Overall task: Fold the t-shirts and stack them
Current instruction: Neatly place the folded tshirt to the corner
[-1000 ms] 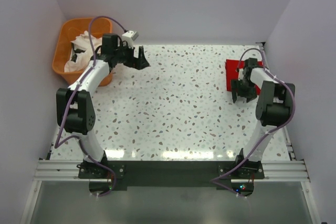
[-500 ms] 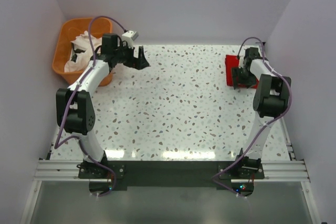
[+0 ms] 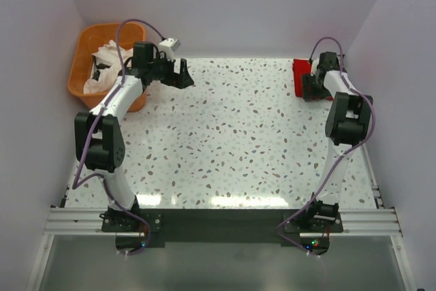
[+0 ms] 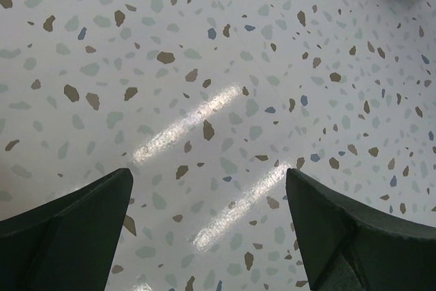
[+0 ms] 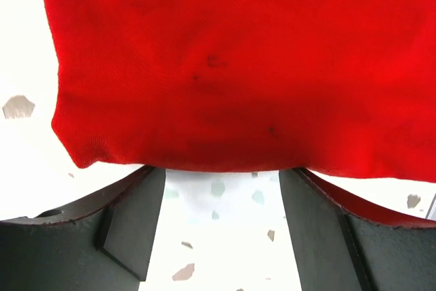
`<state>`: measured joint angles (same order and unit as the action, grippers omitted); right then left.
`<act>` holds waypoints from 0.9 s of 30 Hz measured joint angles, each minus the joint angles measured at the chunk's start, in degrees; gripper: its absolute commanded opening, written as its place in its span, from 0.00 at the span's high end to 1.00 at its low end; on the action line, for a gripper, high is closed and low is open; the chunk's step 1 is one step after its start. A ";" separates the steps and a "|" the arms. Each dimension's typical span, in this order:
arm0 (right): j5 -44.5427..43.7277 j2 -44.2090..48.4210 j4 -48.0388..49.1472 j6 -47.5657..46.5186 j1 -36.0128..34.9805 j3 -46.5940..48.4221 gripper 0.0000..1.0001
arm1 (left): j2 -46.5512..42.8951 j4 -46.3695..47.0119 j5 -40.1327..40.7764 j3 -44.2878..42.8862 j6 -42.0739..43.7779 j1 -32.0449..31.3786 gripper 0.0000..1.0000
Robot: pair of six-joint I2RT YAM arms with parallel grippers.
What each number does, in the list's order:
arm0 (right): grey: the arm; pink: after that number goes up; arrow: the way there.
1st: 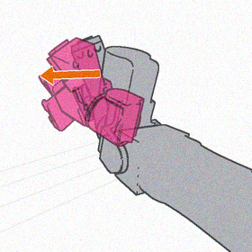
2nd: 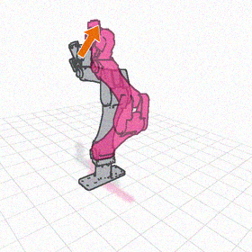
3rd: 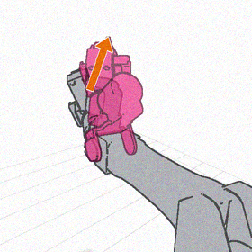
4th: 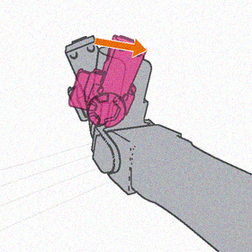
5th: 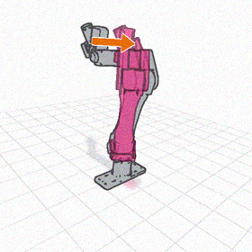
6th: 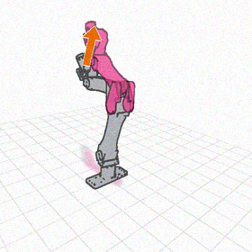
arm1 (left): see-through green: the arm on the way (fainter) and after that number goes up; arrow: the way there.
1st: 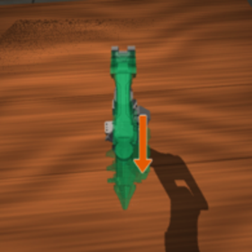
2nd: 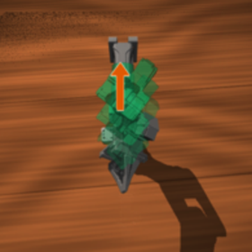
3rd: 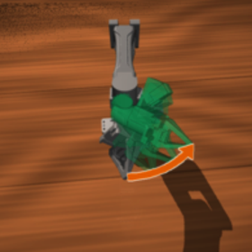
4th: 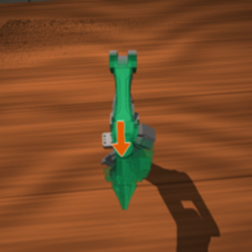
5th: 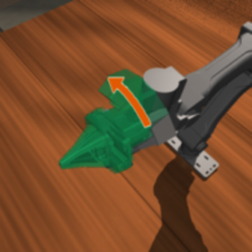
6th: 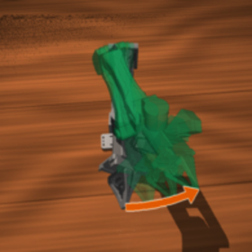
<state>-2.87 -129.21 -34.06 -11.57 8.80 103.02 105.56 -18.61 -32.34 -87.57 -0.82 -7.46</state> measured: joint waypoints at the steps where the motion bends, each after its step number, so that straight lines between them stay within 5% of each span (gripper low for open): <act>1: -0.02 -0.37 0.50 0.00 0.00 0.46 0.29 | 0.17 -0.04 0.00 -0.09 0.00 0.00 0.00; 18: 0.79 -2.73 3.96 -2.27 0.17 3.82 0.24 | 1.44 -0.81 0.15 -0.76 0.00 0.02 0.00; 27: 6.29 12.57 2.51 -4.02 0.31 -9.14 0.20 | 1.62 -1.14 0.48 -2.56 -0.07 0.02 0.00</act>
<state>3.42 -116.64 -31.55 -15.59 9.10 93.89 107.18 -19.75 -31.86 -90.13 -0.89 -7.44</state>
